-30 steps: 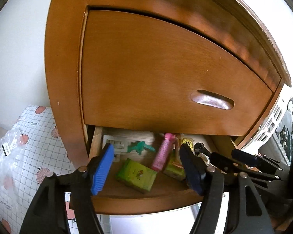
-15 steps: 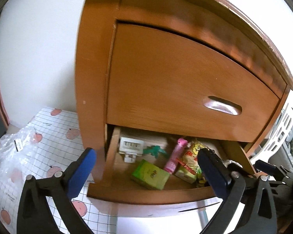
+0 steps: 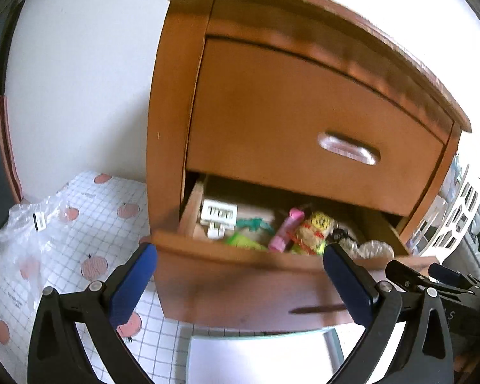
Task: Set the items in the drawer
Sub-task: 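Push the drawer front closed with both open tools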
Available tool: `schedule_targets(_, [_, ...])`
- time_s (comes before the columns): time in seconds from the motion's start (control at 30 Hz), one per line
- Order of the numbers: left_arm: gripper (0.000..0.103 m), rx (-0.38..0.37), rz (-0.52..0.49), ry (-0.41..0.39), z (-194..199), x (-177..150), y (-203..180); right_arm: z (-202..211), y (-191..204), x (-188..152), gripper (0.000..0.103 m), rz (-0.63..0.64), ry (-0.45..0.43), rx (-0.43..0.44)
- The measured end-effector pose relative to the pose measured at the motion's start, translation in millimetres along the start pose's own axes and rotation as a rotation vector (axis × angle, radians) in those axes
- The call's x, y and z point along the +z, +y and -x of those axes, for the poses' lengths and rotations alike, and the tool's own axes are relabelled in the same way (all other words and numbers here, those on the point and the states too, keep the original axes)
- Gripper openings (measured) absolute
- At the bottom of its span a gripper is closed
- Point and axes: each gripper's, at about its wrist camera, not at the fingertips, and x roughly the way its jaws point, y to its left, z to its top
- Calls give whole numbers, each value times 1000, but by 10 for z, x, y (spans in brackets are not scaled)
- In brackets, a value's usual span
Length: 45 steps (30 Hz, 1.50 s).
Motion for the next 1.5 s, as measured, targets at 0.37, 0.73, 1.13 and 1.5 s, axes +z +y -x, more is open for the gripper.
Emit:
schedule_targets(0.37, [103, 36, -15, 76, -295, -160, -26, -199, -61, -203, 103, -17, 64, -2])
schedule_targets(0.73, [103, 38, -16, 84, -604, -61, -38, -393, 62, -134, 103, 7, 60, 10])
schedule_targets(1.13, [103, 46, -13, 98, -895, 69, -67, -691, 140, 11, 103, 13, 65, 22])
schedule_targets(1.5, [103, 61, -9, 123, -956, 93, -117, -721, 193, -49, 103, 15, 71, 7])
